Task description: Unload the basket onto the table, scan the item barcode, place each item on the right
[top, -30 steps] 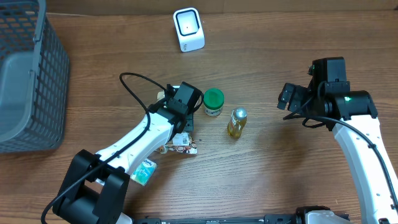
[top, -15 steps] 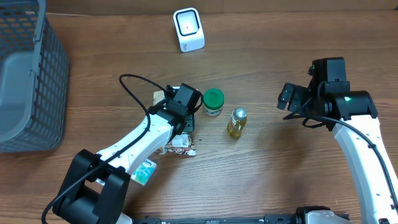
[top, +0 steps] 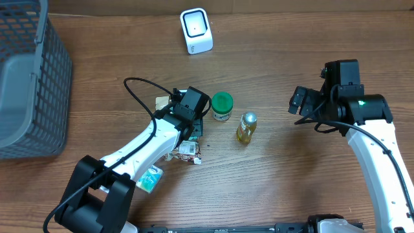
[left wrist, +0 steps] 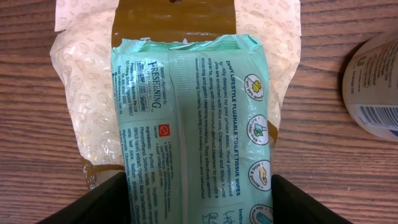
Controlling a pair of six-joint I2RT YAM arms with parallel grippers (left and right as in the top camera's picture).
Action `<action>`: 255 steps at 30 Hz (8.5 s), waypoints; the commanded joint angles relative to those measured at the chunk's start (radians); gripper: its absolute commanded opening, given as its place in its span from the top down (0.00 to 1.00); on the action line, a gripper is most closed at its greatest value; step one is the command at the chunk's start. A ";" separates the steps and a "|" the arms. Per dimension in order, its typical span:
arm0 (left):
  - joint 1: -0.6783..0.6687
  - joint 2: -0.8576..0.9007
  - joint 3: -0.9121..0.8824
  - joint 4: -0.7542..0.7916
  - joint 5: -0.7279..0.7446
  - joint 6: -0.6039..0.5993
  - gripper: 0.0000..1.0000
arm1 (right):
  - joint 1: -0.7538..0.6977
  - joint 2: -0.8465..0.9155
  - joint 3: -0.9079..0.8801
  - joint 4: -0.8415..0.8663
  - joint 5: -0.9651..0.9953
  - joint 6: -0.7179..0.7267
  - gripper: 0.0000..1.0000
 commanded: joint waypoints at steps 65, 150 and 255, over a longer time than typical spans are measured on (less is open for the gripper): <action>0.032 -0.405 -0.288 -0.480 0.190 0.013 0.00 | -0.002 -0.006 0.021 0.002 0.010 -0.006 0.00; 0.411 -0.400 -0.278 -0.225 0.129 -0.052 0.10 | -0.002 -0.006 0.021 0.002 0.010 -0.006 0.00; 0.583 -0.157 0.455 -0.230 0.064 0.550 0.01 | -0.002 -0.006 0.021 0.002 0.010 -0.006 0.00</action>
